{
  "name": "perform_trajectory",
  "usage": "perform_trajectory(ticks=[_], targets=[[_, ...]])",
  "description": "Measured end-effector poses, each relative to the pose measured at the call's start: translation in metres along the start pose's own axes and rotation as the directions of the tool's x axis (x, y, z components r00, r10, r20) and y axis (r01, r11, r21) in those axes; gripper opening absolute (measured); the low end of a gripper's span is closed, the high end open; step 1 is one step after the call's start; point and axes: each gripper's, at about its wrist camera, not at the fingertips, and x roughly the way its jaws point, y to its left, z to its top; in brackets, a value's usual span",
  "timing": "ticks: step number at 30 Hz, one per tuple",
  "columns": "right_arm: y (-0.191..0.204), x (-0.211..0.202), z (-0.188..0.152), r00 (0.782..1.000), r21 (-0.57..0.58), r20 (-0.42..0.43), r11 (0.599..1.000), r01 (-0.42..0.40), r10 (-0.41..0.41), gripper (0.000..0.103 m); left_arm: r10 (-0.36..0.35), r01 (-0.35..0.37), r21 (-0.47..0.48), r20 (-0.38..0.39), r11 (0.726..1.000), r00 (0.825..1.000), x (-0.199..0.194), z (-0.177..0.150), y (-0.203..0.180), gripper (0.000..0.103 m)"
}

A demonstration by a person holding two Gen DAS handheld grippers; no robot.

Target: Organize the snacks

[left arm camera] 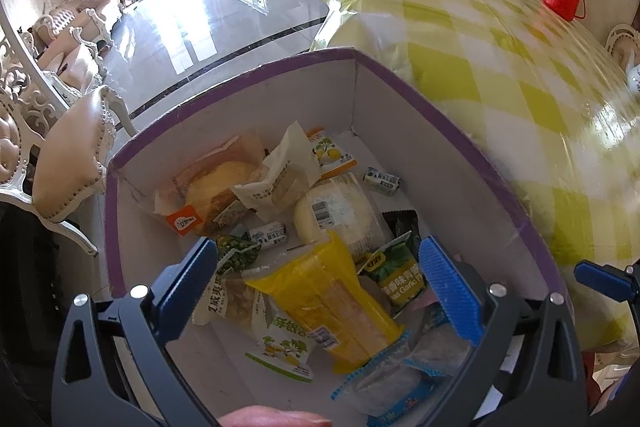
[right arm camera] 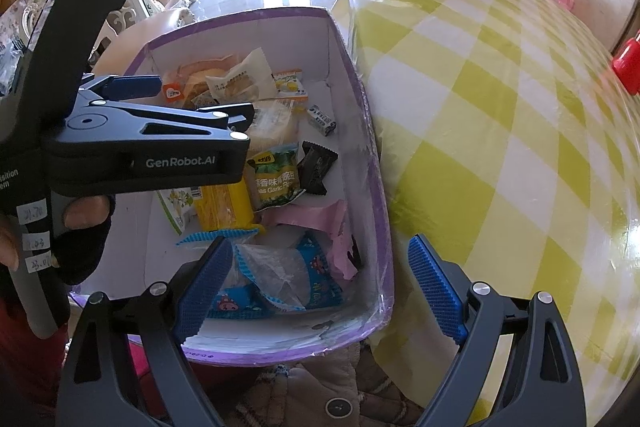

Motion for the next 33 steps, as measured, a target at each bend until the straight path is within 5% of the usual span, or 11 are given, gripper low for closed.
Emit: perform_trajectory(ticks=[33], targets=[[0.0020,0.0015,-0.0002,1.000,-0.006,0.001,1.000,0.005,-0.005,0.087,-0.007,0.007,0.005,-0.012,1.000,1.000,0.0059,-0.0029,-0.0034,0.101]])
